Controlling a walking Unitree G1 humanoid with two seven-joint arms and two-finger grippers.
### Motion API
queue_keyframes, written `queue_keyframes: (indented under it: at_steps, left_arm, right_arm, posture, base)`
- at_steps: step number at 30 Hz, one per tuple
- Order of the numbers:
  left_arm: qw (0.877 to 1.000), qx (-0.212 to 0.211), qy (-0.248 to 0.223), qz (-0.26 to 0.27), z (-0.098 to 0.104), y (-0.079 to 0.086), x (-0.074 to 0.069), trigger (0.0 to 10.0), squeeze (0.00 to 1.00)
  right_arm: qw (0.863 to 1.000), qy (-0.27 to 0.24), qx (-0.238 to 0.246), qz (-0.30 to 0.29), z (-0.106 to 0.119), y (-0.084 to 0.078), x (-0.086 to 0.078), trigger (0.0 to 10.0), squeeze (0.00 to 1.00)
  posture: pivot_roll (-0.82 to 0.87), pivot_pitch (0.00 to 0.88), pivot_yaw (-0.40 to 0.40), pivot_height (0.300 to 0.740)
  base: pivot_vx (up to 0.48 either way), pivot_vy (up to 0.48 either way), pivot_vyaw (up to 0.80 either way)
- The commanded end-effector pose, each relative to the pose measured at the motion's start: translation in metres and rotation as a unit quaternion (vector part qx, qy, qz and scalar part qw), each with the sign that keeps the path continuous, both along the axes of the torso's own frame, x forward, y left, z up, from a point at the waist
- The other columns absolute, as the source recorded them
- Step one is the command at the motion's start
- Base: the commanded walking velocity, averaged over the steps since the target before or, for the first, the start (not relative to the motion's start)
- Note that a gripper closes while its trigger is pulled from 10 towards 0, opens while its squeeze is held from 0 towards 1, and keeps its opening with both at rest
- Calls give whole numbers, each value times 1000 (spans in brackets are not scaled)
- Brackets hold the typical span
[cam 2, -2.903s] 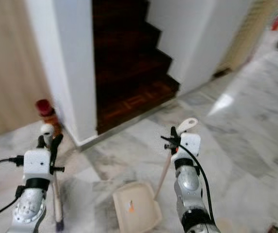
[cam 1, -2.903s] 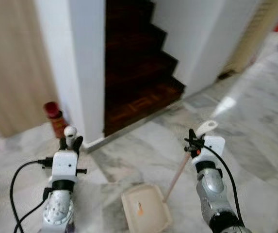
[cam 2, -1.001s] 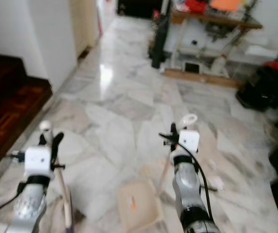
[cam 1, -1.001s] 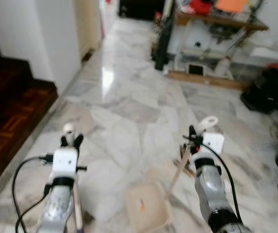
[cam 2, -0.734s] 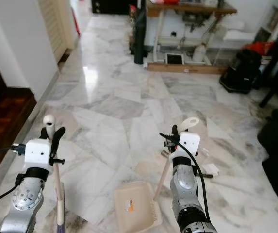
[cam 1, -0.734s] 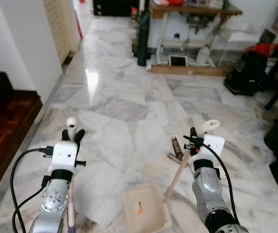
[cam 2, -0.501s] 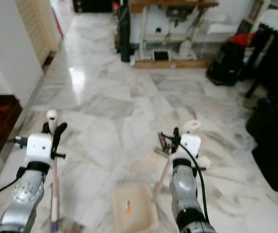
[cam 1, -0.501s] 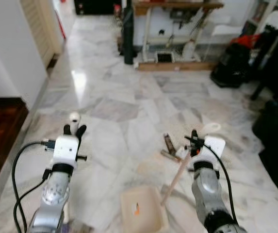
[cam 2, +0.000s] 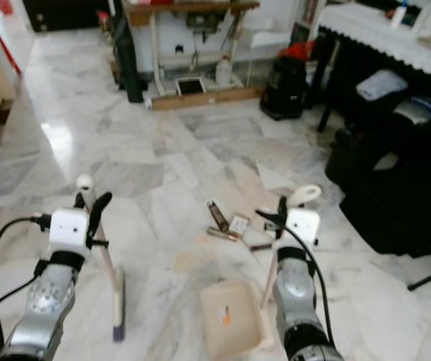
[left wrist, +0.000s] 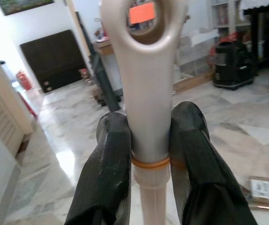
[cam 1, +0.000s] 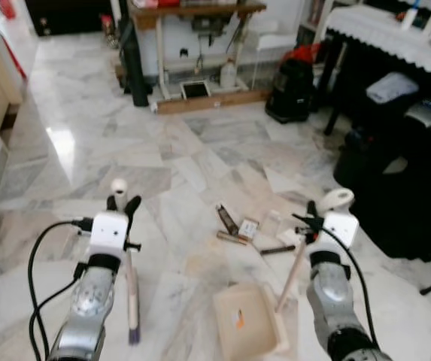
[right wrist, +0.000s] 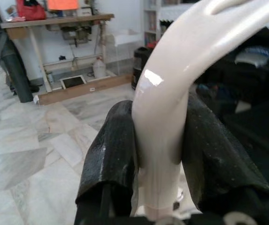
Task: Sweep floor
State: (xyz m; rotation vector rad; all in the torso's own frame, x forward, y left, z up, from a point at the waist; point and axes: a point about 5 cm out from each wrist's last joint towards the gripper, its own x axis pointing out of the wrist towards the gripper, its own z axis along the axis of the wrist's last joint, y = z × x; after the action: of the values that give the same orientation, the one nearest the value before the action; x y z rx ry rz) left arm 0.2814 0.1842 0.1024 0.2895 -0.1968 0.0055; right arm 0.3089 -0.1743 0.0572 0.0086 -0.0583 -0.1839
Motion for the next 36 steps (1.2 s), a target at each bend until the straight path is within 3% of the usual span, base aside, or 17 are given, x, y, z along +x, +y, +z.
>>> queue_keyframes:
  at_steps: [1, 23, 36]
  left_arm:
    - [1000, 5, -21, 5, 8, 3, -1, 10000, 0]
    - [998, -57, -4, 26, 1, 8, -6, 10000, 0]
    - [997, -68, 2, 27, -2, 7, -10, 10000, 0]
  right_arm:
    - [1000, -15, -1, -7, 6, -4, 2, 10000, 0]
    - [996, 46, -44, -61, -19, -25, -14, 10000, 0]
    - [995, 58, -51, -59, -24, -22, -17, 10000, 0]
  posture:
    - [132, 16, 7, 740]
    - [127, 52, -9, 740]
    - [134, 61, -16, 740]
  base:
    - [0, 0, 0]
    - [0, 0, 0]
    - [0, 0, 0]
